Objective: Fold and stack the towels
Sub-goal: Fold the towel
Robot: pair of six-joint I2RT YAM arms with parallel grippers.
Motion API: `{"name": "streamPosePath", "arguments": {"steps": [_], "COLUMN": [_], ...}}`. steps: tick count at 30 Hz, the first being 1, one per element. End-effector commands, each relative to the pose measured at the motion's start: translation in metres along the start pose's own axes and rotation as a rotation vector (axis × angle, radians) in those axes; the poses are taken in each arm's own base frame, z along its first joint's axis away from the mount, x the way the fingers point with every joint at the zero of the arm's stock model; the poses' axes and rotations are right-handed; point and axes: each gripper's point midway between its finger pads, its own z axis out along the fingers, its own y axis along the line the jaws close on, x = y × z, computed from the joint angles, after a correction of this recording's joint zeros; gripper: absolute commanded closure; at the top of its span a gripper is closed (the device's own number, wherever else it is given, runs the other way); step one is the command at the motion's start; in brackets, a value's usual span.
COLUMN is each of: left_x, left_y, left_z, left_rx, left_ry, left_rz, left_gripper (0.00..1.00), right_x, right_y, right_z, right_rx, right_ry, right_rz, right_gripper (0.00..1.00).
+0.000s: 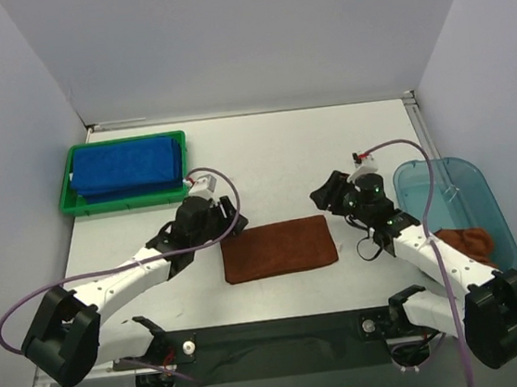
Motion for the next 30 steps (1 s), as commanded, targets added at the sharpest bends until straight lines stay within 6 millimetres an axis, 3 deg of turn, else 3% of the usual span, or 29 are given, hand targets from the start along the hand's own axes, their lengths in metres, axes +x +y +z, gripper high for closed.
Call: {"name": "streamPosePath", "arguments": {"steps": [1,7,13,18,19,23,28,30], "left_x": [0.013,0.051,0.059,0.047,0.034,0.019,0.008,0.007], "left_y": [0.004,0.028,0.048,0.062,0.062,0.055,0.039,0.028], "left_z": [-0.018,-0.01,0.022,0.05,0.057,0.068,0.045,0.029], "left_rx": [-0.121,-0.221,-0.313,-0.341,-0.342,-0.33,-0.303,-0.274], "left_ry": [0.074,0.18,0.241,0.26,0.241,0.249,0.214,0.187], "left_rz": [0.111,0.121,0.161,0.144,0.131,0.129,0.106,0.077], "left_gripper": [0.38,0.41,0.41,0.41,0.41,0.39,0.35,0.35], "right_x": [0.048,0.086,0.097,0.081,0.076,0.053,0.027,0.03], "right_y": [-0.024,-0.042,-0.057,-0.072,-0.073,-0.072,-0.037,-0.031], "right_z": [-0.02,-0.02,0.004,0.03,0.039,0.053,0.037,0.028], "right_rx": [0.126,0.201,0.281,0.347,0.354,0.351,0.249,0.228], "right_ry": [0.254,0.448,0.542,0.529,0.526,0.496,0.418,0.407], "right_rz": [-0.071,-0.059,-0.058,-0.081,-0.083,-0.08,-0.057,-0.047], "right_gripper": [0.54,0.61,0.64,0.69,0.7,0.71,0.69,0.66]}}
